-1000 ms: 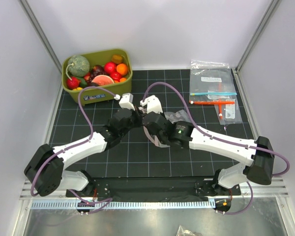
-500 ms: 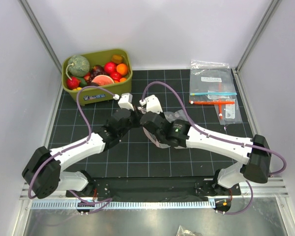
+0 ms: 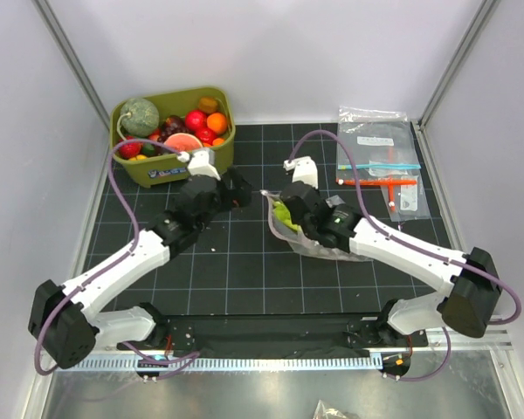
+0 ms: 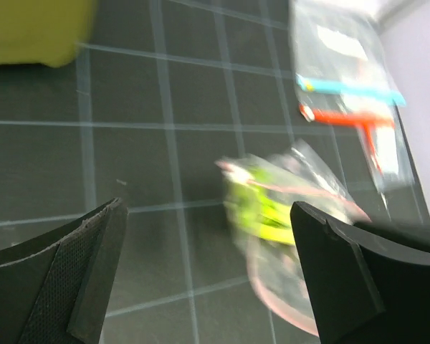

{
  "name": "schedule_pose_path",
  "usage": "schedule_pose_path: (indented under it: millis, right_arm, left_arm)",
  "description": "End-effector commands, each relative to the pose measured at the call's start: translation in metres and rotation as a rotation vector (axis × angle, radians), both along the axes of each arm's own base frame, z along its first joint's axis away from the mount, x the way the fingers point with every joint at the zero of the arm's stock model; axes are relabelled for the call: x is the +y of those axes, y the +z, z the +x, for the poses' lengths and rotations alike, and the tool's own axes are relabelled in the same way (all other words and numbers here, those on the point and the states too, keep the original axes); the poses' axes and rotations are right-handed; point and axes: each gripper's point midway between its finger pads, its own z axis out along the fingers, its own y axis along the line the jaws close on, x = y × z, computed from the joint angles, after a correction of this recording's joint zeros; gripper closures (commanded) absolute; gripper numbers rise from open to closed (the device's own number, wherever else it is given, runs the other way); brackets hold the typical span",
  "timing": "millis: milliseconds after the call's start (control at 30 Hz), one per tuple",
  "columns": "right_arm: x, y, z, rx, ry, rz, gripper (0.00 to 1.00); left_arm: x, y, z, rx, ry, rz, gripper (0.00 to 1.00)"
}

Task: Place the food in the zip-top bag and seal the zipper
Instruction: Adjust the zipper food storage bag at the center of the board, then adjust the bin at the center of the board.

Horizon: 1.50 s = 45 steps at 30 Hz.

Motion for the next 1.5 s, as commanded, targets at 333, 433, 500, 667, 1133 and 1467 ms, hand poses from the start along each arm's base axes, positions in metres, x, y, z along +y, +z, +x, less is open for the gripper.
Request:
schedule_pose_path:
  millis: [333, 433, 500, 667, 1133, 1467]
  right_arm:
    - [0.019, 0.031, 0.0, -0.056, 0.059, 0.215, 0.99]
    - [0.02, 0.035, -0.002, -0.061, 0.069, 0.234, 0.99]
    - [0.02, 0.035, -0.001, -0.066, 0.068, 0.242, 0.99]
    - [0.026, 0.031, -0.001, -0.044, 0.087, 0.235, 0.99]
    - [0.022, 0.033, -0.002, -0.043, 0.08, 0.231, 0.99]
    - [0.013, 0.037, 0.0, -0.068, 0.053, 0.232, 0.99]
  left_arm:
    - [0.093, 0.091, 0.105, -0.008, 0.401, -0.018, 0.0]
    - [0.103, 0.086, 0.142, 0.031, 0.455, 0.125, 0.0]
    - [0.12, 0.075, 0.165, 0.085, 0.5, 0.258, 0.0]
    - [0.132, 0.058, 0.228, 0.153, 0.535, 0.386, 0.0]
    - [0.105, -0.032, 0.192, 0.374, 0.431, 0.214, 0.1]
    - [0.109, 0.012, 0.114, 0.386, 0.35, 0.217, 0.11]
